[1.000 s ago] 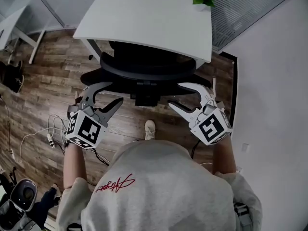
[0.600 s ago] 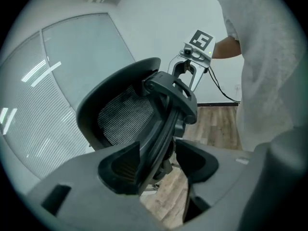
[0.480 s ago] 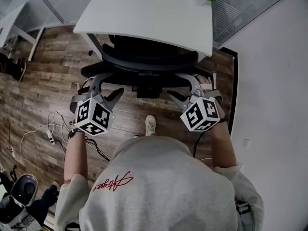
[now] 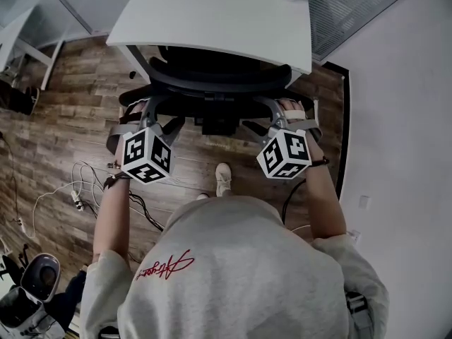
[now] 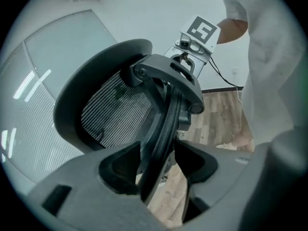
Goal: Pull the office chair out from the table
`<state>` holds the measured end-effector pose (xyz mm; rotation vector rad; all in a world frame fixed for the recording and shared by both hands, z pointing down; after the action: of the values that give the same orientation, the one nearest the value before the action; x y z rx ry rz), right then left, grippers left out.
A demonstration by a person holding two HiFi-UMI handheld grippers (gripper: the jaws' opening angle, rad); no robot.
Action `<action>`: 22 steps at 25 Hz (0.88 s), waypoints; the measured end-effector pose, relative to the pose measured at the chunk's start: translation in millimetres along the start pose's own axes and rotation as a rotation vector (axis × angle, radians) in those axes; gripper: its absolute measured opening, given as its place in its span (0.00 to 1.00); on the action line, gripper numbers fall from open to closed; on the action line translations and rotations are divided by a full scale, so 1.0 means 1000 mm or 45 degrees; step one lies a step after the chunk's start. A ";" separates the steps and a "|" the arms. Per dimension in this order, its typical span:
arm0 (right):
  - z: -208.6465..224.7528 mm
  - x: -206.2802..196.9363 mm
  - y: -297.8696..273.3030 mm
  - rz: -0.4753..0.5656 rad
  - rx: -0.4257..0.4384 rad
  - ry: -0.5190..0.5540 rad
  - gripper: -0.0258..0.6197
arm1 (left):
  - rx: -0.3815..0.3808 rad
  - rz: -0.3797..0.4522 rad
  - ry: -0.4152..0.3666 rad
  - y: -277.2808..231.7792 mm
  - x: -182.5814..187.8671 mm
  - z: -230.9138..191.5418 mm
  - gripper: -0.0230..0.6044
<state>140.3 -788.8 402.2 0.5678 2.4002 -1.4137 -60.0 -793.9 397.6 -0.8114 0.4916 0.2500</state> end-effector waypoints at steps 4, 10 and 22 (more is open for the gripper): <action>-0.002 0.002 -0.009 -0.020 -0.004 0.021 0.43 | -0.005 -0.051 -0.099 -0.009 0.000 0.004 0.38; -0.001 -0.002 -0.016 -0.079 -0.042 0.066 0.37 | 0.003 -0.130 -0.223 -0.016 -0.001 0.009 0.34; -0.009 -0.006 -0.024 -0.212 -0.129 0.244 0.23 | 0.058 -0.232 -0.388 -0.023 -0.004 0.013 0.30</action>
<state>134.0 -792.7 427.6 0.5094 2.7090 -1.3460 -49.7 -799.9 421.7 -0.7521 0.1355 0.1890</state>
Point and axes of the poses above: the fingertips, and each gripper's own axes: y backward along the fingers, z to its right, x out of its top, the point moved 7 cm from there along y, backward along the fingers, and after that the axes turned 7 degrees about x, right-handed, at the moved point
